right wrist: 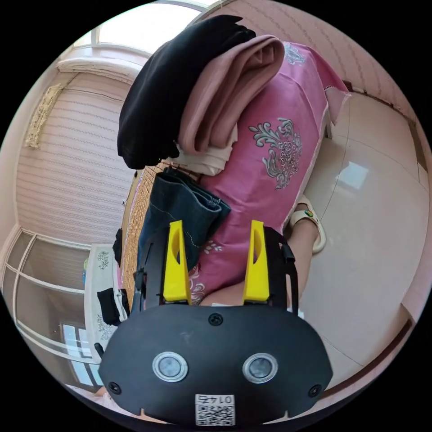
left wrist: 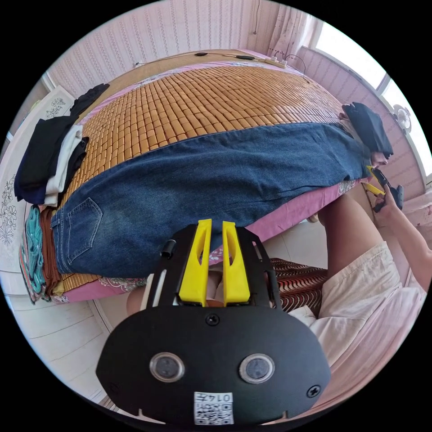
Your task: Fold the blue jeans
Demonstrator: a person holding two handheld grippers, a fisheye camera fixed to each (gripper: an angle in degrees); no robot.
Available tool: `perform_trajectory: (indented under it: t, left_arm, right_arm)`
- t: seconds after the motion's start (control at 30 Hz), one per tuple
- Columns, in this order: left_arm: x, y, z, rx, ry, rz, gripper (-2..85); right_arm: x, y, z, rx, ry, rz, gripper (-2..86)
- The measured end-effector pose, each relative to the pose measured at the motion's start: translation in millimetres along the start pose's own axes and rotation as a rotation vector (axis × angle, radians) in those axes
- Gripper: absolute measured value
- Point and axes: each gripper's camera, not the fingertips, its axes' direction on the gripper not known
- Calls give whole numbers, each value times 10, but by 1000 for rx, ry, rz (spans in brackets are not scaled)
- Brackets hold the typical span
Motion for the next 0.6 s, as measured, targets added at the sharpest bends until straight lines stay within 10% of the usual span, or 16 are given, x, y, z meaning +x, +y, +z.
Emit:
perform_trajectory:
  t: [0.6]
  left_arm:
    - [-848, 206, -282, 14, -26, -221, 45]
  right_arm:
    - [-870, -12, -254, 17, 269, -299, 19]
